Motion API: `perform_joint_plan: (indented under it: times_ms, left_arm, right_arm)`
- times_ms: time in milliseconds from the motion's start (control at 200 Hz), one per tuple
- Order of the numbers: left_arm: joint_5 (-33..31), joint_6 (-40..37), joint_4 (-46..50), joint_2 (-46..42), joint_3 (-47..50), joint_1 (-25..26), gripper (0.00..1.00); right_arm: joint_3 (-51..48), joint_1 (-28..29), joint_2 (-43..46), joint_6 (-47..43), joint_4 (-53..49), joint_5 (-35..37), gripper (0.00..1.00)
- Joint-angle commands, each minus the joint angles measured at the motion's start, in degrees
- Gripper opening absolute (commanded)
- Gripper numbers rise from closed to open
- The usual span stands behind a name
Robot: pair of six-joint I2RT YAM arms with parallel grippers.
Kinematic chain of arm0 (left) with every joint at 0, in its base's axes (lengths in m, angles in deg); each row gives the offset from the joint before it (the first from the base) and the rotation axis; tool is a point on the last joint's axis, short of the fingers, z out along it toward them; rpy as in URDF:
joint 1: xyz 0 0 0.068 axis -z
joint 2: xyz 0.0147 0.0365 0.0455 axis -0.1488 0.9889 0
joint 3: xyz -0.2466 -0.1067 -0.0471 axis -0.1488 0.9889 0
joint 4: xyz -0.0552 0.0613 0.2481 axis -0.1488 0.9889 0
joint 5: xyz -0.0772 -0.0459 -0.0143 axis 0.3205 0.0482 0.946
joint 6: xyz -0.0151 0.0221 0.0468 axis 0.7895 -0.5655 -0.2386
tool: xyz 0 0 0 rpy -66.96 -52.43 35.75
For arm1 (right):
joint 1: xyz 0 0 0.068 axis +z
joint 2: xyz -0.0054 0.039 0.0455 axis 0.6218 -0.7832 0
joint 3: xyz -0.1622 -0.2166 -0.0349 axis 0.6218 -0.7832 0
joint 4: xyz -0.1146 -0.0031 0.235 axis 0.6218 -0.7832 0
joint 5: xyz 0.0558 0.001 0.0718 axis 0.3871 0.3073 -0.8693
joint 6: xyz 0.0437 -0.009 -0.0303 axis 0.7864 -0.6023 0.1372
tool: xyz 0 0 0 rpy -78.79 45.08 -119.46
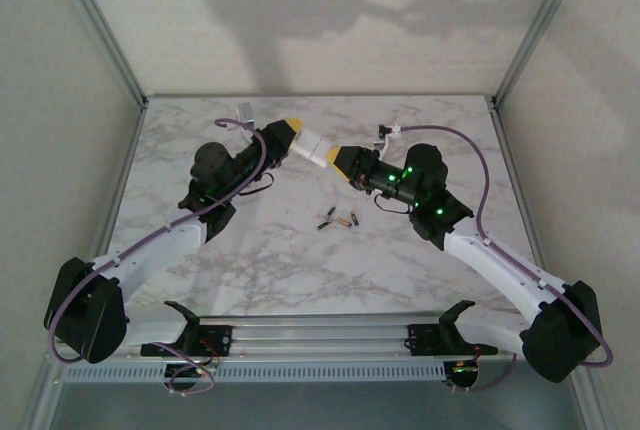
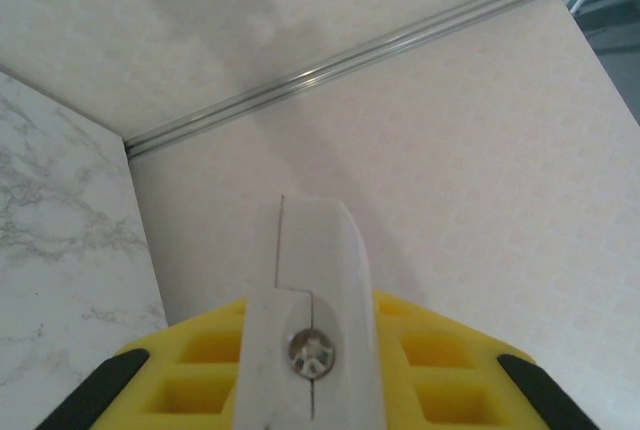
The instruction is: Load the batteries into the remote control
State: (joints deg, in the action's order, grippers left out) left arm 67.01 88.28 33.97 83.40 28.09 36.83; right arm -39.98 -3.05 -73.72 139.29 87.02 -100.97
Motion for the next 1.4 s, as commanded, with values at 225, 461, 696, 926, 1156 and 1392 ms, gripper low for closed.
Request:
perform_joint_plan:
  times_ms: [225, 461, 696, 926, 1156, 1392]
  left_arm:
    - [1.3, 0.1, -2.6, 0.2, -1.1, 0.5, 0.0]
    - [-0.7, -0.8, -0.5, -1.7, -0.7, -1.0, 0.0]
    - [-1.5, 1.1, -1.2, -3.0, -0.2, -3.6, 0.0]
    - [-1.5, 2.2, -1.2, -4.0, 0.6, -5.3, 0.0]
    - [-2.9, 1.7, 0.3, -5.3, 5.6, -6.1, 0.0]
    - [-3.2, -1.7, 4.2, -6.1, 7.6, -6.2, 0.0]
  right_arm:
    - [1.9, -0.2, -0.7, -0.3, 0.7, -0.5, 0.23]
    - [0.7, -0.2, 0.0, -0.8, -0.1, -0.3, 0.12]
    - [-2.6, -0.7, 2.2, -1.0, 0.2, 0.5, 0.1]
    - [-5.8, -1.2, 5.7, -1.2, -0.2, 2.0, 0.08]
    - [-8.9, -1.3, 9.1, -3.3, -0.8, 2.2, 0.05]
    - [-12.8, -1.3, 11.6, -5.1, -5.9, 3.4, 0.04]
